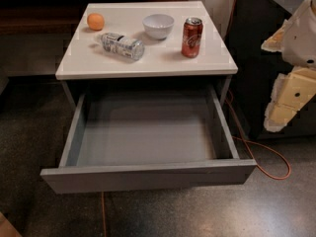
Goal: Close top drawer
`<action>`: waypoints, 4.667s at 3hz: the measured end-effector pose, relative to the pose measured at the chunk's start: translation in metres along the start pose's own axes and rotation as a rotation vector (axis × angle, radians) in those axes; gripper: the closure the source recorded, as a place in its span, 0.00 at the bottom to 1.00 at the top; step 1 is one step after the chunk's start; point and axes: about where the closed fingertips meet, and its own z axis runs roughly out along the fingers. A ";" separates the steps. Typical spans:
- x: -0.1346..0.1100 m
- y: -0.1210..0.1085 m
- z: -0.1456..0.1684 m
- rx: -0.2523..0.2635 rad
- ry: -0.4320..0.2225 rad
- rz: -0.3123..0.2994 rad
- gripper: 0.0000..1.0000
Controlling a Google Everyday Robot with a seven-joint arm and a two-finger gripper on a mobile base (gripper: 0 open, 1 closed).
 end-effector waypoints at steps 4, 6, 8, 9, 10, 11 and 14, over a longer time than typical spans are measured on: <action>-0.042 0.060 0.043 -0.055 -0.118 -0.107 0.00; -0.075 0.105 0.115 -0.156 -0.185 -0.171 0.00; -0.113 0.126 0.190 -0.188 -0.224 -0.195 0.00; -0.122 0.139 0.209 -0.235 -0.221 -0.233 0.18; -0.137 0.150 0.227 -0.277 -0.242 -0.268 0.41; -0.154 0.158 0.248 -0.312 -0.263 -0.296 0.72; -0.190 0.178 0.321 -0.282 -0.224 -0.299 1.00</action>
Offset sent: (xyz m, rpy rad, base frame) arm -0.0067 0.0116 -0.0088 0.0311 0.0239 0.0284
